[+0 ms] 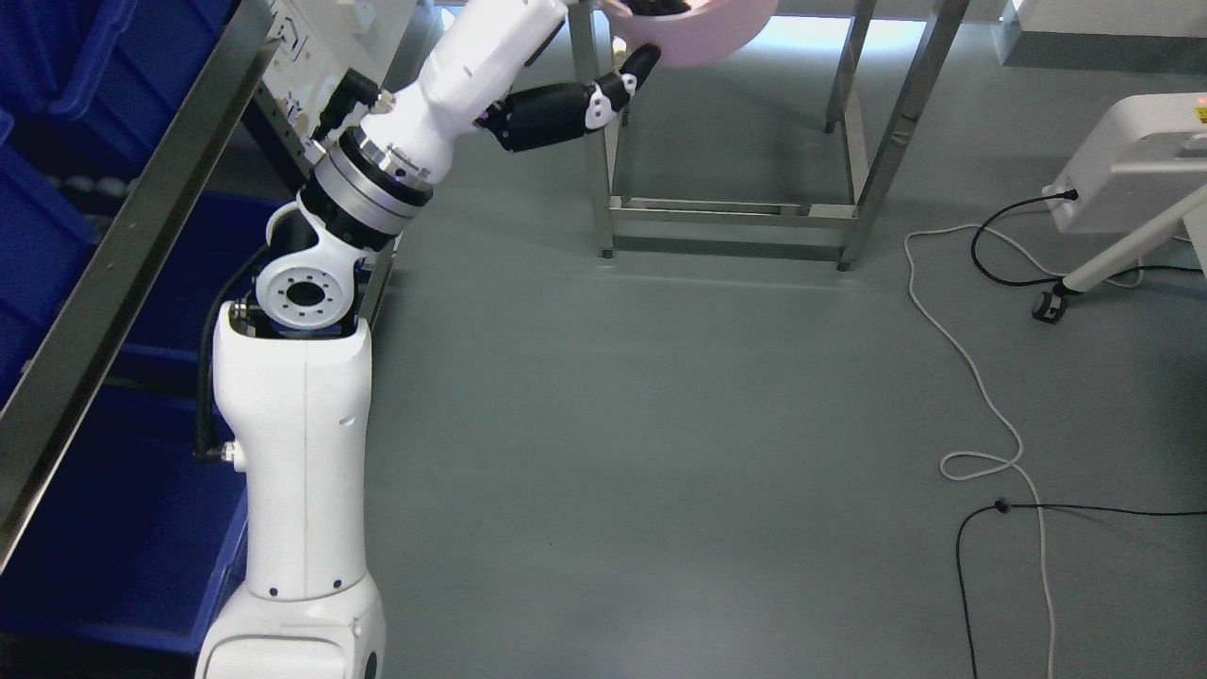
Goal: Stack pink IKEA bowls on left shelf middle
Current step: 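Carry the stacked bowls toward the shelf of blue bins while turning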
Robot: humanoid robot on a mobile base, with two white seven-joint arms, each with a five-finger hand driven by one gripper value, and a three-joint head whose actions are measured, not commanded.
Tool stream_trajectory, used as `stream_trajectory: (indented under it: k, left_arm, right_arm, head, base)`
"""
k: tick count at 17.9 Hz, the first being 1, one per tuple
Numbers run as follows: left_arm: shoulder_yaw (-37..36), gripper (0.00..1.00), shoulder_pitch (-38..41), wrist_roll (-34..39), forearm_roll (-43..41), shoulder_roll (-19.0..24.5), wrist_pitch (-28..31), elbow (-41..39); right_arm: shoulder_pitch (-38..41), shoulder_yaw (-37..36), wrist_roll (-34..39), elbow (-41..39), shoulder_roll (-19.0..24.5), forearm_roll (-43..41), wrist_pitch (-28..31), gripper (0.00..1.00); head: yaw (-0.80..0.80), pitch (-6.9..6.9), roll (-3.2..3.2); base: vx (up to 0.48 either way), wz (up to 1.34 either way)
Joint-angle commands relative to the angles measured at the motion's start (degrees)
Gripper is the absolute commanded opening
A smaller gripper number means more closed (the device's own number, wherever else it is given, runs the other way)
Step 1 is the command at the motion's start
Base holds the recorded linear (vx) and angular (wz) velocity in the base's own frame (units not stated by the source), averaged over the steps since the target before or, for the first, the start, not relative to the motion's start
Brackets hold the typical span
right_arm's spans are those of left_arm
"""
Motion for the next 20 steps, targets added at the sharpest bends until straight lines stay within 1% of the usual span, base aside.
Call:
stream_trajectory:
  k: [1,6,9,14,17,20]
  left_arm:
    - [-2.51,0.01,-8.32,-2.82,-2.12,1.0,2.7,0.14]
    - [-2.95,0.02,-14.03,-3.54,-3.18,1.0,6.03,0.14]
    - [-2.86,0.02,-14.56,-6.61,-3.28,1.0,6.13,0.14]
    - [-2.42,0.02,-16.23,-7.14,-3.36,1.0,6.3,0.23]
    - [-2.34,0.02,-16.58,-7.14,-3.36,1.0,7.97,0.23]
    - [-2.33,0.02,-19.56,-8.54,-3.36,1.0,8.85,0.32]
  right_arm:
    - [-0.01,0.0,0.2,0.0,-1.0,0.0,0.02,1.0]
    - [-0.01,0.0,0.12,0.0,-1.0,0.0,0.02,1.0]
    - [-0.01,0.0,0.2,0.0,-1.0,0.0,0.02,1.0]
    - [-0.01,0.0,0.12,0.0,-1.0,0.0,0.02,1.0]
    - [-0.01,0.0,0.12,0.0,-1.0,0.0,0.02,1.0]
    - [-0.01,0.0,0.2,0.0,-1.0,0.0,0.02,1.0]
  head:
    - [0.0,0.0,0.0]
    - [0.0,0.0,0.0]
    - [0.0,0.0,0.0]
    - [0.0,0.0,0.0]
    - [0.0,0.0,0.0]
    - [0.0,0.0,0.0]
  base:
    - [-0.303,0.32]
    - [-0.298,0.46]
    - [-0.244,0.8]
    - [-0.145,1.09]
    - [-0.089,1.15]
    - [-0.042,0.99]
